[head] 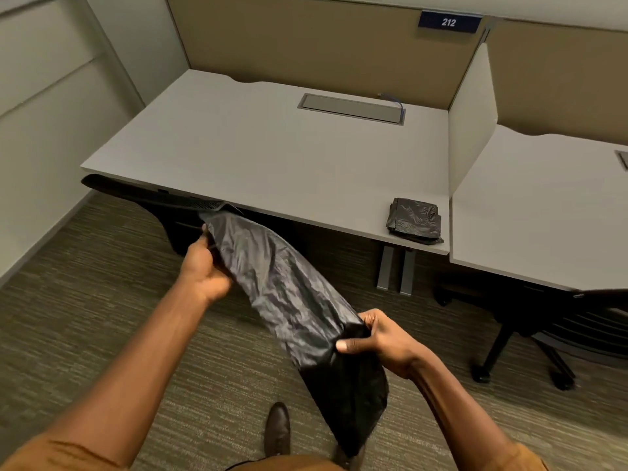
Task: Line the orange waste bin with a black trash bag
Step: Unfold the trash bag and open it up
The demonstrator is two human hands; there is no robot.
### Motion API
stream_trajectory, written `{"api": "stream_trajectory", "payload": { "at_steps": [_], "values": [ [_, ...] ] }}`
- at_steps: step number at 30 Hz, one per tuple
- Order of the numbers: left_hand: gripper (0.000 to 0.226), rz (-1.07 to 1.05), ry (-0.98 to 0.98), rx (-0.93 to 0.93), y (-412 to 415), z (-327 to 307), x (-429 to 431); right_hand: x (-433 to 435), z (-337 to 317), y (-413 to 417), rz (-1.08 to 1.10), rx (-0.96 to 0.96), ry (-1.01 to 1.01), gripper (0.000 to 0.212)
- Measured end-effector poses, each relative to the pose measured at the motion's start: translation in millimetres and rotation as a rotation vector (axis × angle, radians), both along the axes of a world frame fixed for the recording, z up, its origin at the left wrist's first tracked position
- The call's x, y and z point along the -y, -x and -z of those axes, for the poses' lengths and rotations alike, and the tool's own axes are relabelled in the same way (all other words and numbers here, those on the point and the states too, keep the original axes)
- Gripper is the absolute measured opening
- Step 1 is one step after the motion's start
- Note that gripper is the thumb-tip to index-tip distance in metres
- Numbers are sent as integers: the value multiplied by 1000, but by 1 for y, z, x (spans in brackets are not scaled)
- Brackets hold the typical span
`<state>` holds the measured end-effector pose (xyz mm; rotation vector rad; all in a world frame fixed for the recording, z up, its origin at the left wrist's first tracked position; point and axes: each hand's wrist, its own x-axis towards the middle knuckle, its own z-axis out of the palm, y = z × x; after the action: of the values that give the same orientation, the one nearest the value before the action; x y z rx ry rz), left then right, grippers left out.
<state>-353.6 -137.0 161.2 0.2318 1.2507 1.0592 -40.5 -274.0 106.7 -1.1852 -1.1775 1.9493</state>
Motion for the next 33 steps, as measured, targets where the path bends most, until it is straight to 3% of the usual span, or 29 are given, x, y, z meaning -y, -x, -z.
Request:
{"api": "stream_trajectory", "payload": {
  "at_steps": [3, 6, 8, 10, 13, 18, 21, 24, 26, 28, 29, 33],
  "values": [
    [89, 50, 71, 11, -19, 21, 19, -4, 1, 5, 209, -169, 77, 18],
    [109, 288, 96, -3, -45, 32, 53, -12, -1, 12, 447, -286, 123, 31],
    [118, 451, 112, 53, -61, 36, 79, -18, -3, 18, 606, -323, 157, 28],
    [109, 572, 120, 183, -74, 38, 101, -23, -5, 21, 769, -352, 204, 21],
    [65, 632, 37, 239, -85, 32, 121, -29, -7, 21, 939, -354, 275, 18],
    [30, 618, -81, -151, -87, 23, 126, -38, -6, 17, 1103, -264, 390, 12],
    [28, 524, -85, -263, -85, 24, 123, -35, -6, 16, 1068, -211, 469, 13],
    [29, 464, -104, -329, -86, 22, 121, -25, -5, 23, 930, -15, 463, 13],
    [28, 426, -126, -361, -86, 24, 122, -17, -4, 33, 883, 88, 410, 39],
    [28, 388, -145, -382, -86, 26, 122, -7, -1, 40, 826, 343, 276, 76],
    [29, 375, -153, -398, -85, 25, 122, -1, -3, 42, 798, 459, 158, 81],
    [32, 306, -145, -480, -87, 27, 120, 15, -24, 50, 603, 356, -220, 60]
  ]
}}
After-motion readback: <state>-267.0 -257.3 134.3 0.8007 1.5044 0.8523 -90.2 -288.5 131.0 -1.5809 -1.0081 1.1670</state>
